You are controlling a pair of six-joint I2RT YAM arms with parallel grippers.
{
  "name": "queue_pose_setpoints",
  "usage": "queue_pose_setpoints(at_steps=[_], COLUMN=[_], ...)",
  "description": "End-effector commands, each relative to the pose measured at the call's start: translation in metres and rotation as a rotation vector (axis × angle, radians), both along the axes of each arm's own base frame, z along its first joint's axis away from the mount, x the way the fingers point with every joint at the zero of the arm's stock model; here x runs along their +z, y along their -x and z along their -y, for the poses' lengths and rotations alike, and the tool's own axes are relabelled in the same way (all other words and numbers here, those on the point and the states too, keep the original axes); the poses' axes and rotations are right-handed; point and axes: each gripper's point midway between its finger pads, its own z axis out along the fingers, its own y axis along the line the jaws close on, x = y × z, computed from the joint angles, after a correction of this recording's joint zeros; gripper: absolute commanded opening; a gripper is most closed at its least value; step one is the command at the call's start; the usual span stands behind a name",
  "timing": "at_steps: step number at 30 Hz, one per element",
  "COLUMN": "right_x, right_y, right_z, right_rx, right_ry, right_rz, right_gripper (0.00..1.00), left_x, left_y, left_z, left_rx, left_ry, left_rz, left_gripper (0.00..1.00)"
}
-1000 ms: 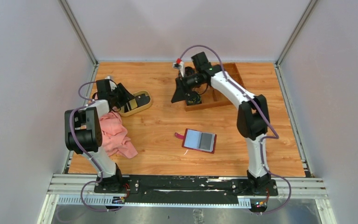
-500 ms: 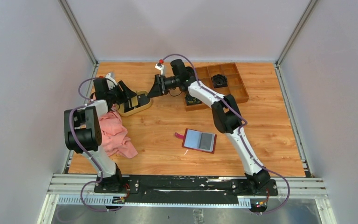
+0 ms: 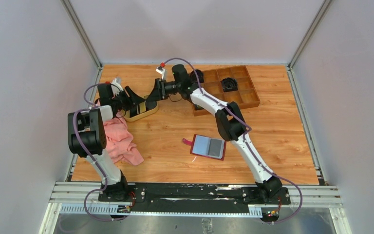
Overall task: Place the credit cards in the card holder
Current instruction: Pick up the credit card from the storage box.
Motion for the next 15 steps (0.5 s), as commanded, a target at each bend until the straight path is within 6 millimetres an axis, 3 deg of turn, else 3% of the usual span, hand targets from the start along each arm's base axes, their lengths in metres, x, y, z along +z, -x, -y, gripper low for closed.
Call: queue_pose_setpoints(at_steps=[1, 8, 15], right_x=[-0.012, -0.02, -0.021], right_y=[0.0, -0.007, -0.001], right_z=[-0.01, -0.015, -0.026], right_rx=[-0.008, -0.078, -0.079], right_ry=[0.011, 0.039, 0.022], right_rz=[0.026, -0.022, -0.048], right_gripper=[0.53, 0.6, 0.62], left_x=[-0.006, -0.006, -0.005], left_y=[0.003, 0.004, 0.001], left_z=[0.004, 0.005, 0.007], left_rx=[-0.022, -0.027, -0.031], left_ry=[0.059, 0.079, 0.134], left_rz=[-0.011, -0.013, -0.016], left_gripper=[0.49, 0.49, 0.49])
